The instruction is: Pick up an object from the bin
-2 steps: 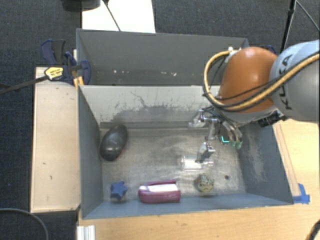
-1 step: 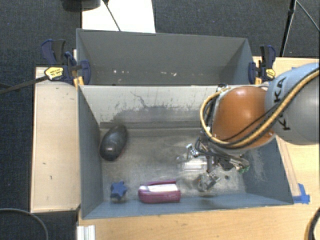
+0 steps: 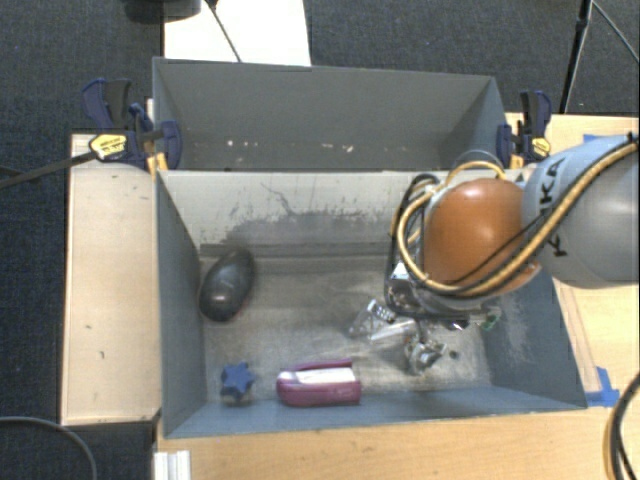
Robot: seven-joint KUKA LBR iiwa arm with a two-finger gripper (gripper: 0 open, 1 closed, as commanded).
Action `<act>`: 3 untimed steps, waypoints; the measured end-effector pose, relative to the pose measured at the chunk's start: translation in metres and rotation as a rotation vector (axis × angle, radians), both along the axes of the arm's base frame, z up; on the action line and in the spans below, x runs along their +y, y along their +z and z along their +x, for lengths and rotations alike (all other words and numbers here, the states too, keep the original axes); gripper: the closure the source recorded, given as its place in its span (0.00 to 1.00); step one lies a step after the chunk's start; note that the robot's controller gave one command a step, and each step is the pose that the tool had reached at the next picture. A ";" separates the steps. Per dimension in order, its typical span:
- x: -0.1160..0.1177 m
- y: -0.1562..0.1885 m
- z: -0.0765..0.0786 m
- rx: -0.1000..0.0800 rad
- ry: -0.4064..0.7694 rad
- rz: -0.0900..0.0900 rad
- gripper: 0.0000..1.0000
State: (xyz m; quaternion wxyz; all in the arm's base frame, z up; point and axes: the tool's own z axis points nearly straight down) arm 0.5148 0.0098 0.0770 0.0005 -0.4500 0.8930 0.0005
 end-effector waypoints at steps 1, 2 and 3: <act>-0.017 -0.003 0.064 -0.005 0.007 0.002 0.00; -0.015 -0.001 0.065 -0.014 0.002 0.005 1.00; -0.008 0.147 0.068 -0.010 -0.027 0.000 1.00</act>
Offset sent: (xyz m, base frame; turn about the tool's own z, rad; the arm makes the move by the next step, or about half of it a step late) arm 0.0601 -0.0181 -0.0070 -0.0094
